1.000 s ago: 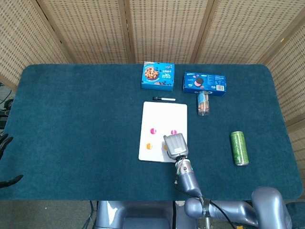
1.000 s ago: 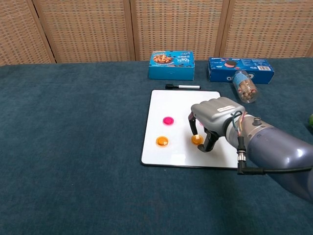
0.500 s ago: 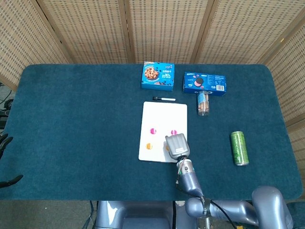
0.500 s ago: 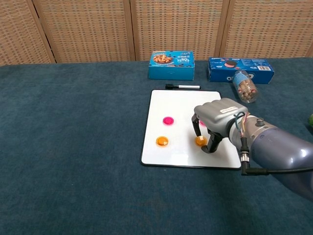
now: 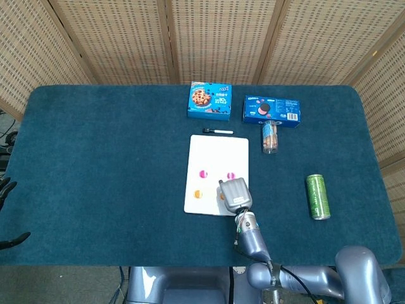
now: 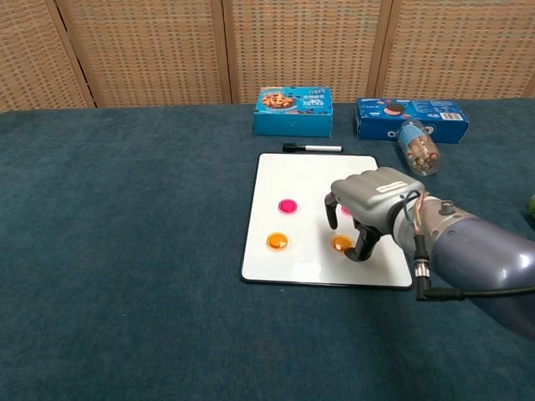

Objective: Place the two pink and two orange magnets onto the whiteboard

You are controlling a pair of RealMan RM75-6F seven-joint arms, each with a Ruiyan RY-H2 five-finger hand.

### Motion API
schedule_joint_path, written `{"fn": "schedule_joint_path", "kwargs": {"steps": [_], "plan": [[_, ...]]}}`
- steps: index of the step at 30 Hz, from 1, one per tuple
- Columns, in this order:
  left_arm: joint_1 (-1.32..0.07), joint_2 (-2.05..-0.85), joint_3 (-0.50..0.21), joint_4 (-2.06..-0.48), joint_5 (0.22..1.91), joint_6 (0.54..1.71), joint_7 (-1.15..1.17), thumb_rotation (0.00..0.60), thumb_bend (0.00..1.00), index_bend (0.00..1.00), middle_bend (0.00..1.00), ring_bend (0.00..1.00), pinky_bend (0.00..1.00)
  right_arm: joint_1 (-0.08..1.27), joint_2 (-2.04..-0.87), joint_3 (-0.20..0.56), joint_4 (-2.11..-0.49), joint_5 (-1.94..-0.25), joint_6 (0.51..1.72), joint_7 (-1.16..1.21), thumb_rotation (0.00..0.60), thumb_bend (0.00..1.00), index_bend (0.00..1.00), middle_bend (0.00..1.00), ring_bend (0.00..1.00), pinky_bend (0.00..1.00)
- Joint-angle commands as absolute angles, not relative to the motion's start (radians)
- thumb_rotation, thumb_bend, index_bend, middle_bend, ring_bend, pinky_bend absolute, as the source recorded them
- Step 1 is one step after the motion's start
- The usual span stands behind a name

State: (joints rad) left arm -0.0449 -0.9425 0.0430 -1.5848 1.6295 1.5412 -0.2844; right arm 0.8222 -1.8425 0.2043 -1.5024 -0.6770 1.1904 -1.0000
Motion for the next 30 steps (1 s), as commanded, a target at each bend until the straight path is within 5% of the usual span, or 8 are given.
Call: {"fn": "schedule_joint_path", "kwargs": {"steps": [1, 11, 15, 17, 19, 21, 25, 30], "plan": [[-0.046, -0.942, 0.043, -1.585, 1.629, 1.540, -0.286, 0.600, 0.00, 0.00, 0.00, 0.00, 0.00, 0.812, -1.814, 0.200, -1.551, -0.718, 1.211, -0.976, 0.600, 0.36, 0.36, 0.97, 0.98, 1.00], [-0.040, -0.937, 0.044, -1.578, 1.640, 1.560, -0.312, 0.600, 0.00, 0.00, 0.00, 0.00, 0.00, 0.664, -1.472, 0.122, -1.835, -1.123, 1.366, -0.698, 0.600, 0.39, 0.36, 0.93, 0.97, 1.00], [-0.035, -0.938, 0.046, -1.576, 1.650, 1.574, -0.313, 0.600, 0.00, 0.00, 0.00, 0.00, 0.00, 0.557, -1.318, 0.076, -1.825, -1.322, 1.475, -0.456, 0.600, 0.37, 0.37, 0.73, 0.75, 0.99], [-0.033, -0.940, 0.048, -1.573, 1.658, 1.579, -0.307, 0.600, 0.00, 0.00, 0.00, 0.00, 0.00, 0.514, -1.260, 0.049, -1.797, -1.374, 1.506, -0.361, 0.600, 0.33, 0.37, 0.53, 0.52, 0.87], [-0.029, -0.946, 0.049, -1.571, 1.665, 1.587, -0.287, 0.600, 0.00, 0.00, 0.00, 0.00, 0.00, 0.433, -1.159, 0.005, -1.740, -1.403, 1.561, -0.250, 0.600, 0.22, 0.31, 0.27, 0.20, 0.57], [-0.024, -0.954, 0.048, -1.571, 1.666, 1.599, -0.271, 0.600, 0.00, 0.00, 0.00, 0.00, 0.00, 0.382, -1.101, -0.023, -1.688, -1.434, 1.588, -0.147, 0.600, 0.10, 0.23, 0.09, 0.04, 0.34], [-0.017, -0.964, 0.042, -1.571, 1.658, 1.611, -0.251, 0.600, 0.00, 0.00, 0.00, 0.00, 0.00, 0.312, -1.076, -0.049, -1.610, -1.470, 1.628, -0.050, 0.600, 0.00, 0.12, 0.00, 0.00, 0.14], [-0.005, -0.988, 0.025, -1.578, 1.628, 1.624, -0.170, 0.600, 0.00, 0.00, 0.00, 0.00, 0.00, 0.229, -1.105, -0.077, -1.569, -1.521, 1.684, -0.001, 0.600, 0.00, 0.05, 0.00, 0.00, 0.10]]}}
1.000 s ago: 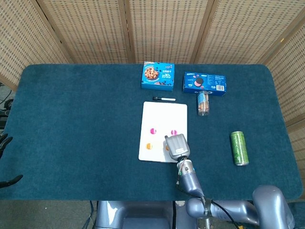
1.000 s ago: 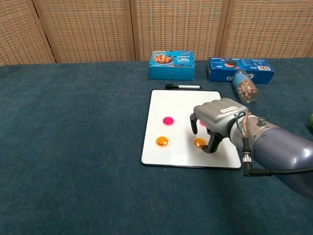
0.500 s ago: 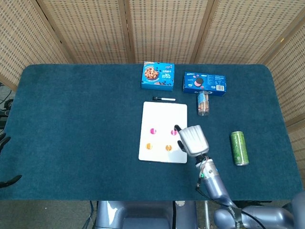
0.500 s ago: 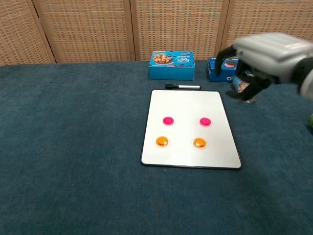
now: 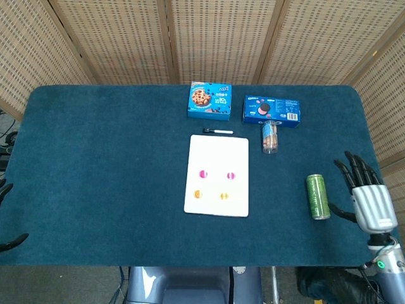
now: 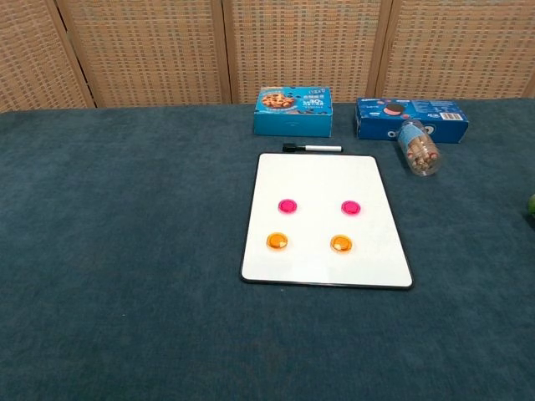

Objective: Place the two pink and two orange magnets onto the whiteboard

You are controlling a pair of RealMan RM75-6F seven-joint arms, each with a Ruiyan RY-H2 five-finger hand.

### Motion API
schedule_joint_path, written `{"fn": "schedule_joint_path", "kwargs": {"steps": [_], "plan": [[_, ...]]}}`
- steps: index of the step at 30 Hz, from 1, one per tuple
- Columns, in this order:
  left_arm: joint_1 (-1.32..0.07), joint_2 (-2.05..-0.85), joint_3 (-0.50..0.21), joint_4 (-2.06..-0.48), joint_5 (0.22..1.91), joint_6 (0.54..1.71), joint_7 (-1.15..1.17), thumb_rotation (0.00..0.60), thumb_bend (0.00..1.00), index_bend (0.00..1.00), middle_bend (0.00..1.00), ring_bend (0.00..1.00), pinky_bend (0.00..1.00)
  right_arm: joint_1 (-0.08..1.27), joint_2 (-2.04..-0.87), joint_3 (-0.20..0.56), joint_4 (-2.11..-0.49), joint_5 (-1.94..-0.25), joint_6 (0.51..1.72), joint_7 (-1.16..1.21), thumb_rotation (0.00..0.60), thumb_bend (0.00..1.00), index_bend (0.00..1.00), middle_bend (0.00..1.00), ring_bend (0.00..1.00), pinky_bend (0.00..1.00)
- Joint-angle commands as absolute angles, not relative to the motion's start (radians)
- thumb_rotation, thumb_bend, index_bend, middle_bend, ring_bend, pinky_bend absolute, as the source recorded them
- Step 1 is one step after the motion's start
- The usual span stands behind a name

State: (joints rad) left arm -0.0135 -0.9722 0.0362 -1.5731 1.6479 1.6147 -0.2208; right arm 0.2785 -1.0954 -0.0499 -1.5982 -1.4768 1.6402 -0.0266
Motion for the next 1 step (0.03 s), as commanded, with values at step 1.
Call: {"fn": "schedule_joint_path", "kwargs": {"steps": [1], "plan": [[-0.002, -0.992, 0.023, -1.582, 1.621, 1.626, -0.149, 0.600, 0.00, 0.00, 0.00, 0.00, 0.00, 0.218, -1.112, -0.079, -1.567, -1.530, 1.692, -0.005, 0.600, 0.00, 0.04, 0.00, 0.00, 0.09]]}}
